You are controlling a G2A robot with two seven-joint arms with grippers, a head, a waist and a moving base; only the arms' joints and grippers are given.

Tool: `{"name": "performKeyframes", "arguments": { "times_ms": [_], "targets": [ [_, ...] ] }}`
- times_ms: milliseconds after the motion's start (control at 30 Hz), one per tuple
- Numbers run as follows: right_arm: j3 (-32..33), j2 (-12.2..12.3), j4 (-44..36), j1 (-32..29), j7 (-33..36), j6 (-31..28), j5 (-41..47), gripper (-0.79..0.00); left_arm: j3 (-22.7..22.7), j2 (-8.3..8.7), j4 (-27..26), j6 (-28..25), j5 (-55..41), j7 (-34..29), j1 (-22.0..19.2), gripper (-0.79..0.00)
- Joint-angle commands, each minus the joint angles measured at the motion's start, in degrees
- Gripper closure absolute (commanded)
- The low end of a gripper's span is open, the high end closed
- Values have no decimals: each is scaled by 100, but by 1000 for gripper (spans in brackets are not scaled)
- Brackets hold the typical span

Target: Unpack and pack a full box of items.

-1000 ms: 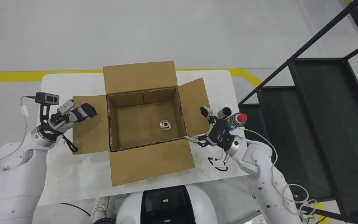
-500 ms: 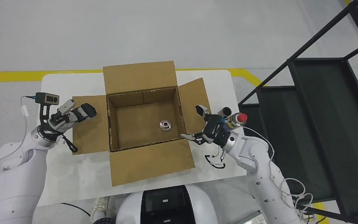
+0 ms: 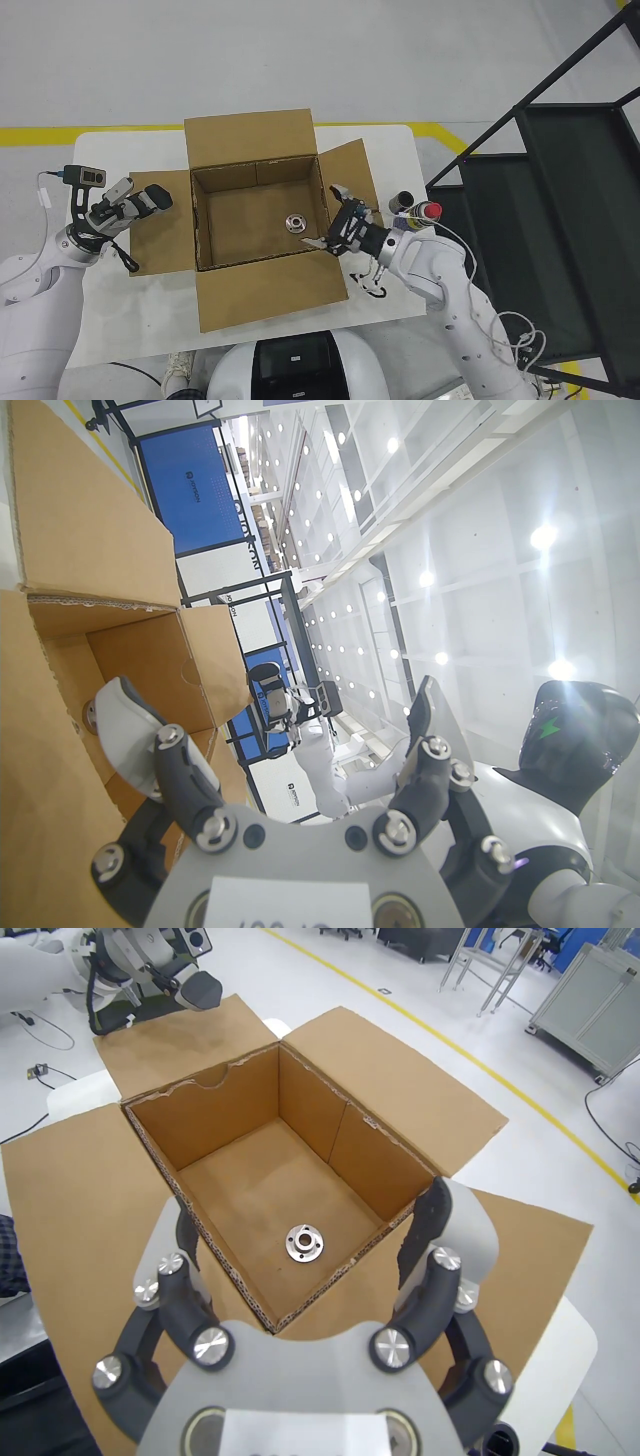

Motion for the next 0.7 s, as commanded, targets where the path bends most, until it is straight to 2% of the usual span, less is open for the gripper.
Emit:
{"name": "performKeyframes", "arguments": {
  "times_ms": [0,133,367,500,667],
  "targets": [
    [-304,-35,-48,277,926,211,206,-785,0,0,0,0,0,0,0,-785],
    [-871,-127,201,983,2401,598,699,-785,0,0,0,0,0,0,0,-785],
    [-1589,-288,1203,2046,3911,1263,1179,-785,0,0,0,0,0,0,0,-785],
    [-1887,-372,1739,2523,4456,1431,1471,-785,0,0,0,0,0,0,0,-785],
    [-2046,-429,2057,2832,4550,1561,1562,-785,0,0,0,0,0,0,0,-785]
  ]
}}
